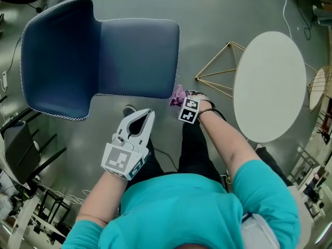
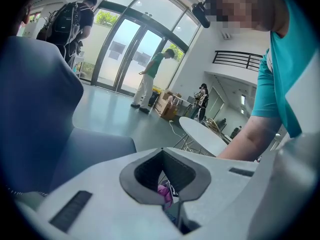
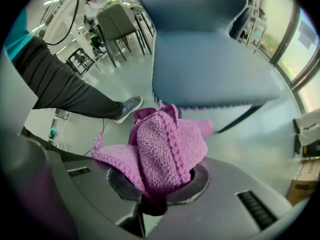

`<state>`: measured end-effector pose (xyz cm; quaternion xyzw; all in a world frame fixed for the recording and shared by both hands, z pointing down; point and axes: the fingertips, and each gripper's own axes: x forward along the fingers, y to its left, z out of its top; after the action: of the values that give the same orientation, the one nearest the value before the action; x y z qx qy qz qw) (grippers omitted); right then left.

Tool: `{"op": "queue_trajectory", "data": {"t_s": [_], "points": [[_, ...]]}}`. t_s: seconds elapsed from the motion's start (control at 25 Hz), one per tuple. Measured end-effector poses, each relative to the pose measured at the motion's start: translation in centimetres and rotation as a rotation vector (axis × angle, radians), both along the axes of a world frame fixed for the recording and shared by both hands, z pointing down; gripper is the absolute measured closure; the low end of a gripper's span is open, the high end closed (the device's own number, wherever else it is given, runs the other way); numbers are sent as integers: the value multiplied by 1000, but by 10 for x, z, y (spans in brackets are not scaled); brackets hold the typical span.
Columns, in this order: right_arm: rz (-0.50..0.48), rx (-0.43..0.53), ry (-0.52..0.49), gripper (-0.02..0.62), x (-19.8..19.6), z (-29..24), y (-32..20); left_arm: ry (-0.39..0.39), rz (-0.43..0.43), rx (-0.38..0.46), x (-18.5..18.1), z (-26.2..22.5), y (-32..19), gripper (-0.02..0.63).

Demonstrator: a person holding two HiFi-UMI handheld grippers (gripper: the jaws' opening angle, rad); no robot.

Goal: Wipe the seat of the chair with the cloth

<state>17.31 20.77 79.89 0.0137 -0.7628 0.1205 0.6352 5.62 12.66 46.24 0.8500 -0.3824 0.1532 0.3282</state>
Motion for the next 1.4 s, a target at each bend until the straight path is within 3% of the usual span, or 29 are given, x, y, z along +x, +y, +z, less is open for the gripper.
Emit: {"op": "queue_trajectory", "data": {"t_s": [0.08,0.2,0.6,0.96,1.24,1.4], "points": [[34,-46,84,535,34,12,12,-2,8,0,5,0,-1,603],[95,-76,114,535,59,15,29,-8,11,-8,8,3,0,603],[301,-134,-17,535,55,-51,46,-29,44,16,26,-43,-10,603],[402,-88,-220,535,26,-207,15,-22,51,136,38,-164,-31,603],[439,56,-331,535,25,-327,-52,0,49,291,38,-273,-50,603],[511,137,-438,535,23,-413,-88,13,26,366,25,-330,-53,603]]}}
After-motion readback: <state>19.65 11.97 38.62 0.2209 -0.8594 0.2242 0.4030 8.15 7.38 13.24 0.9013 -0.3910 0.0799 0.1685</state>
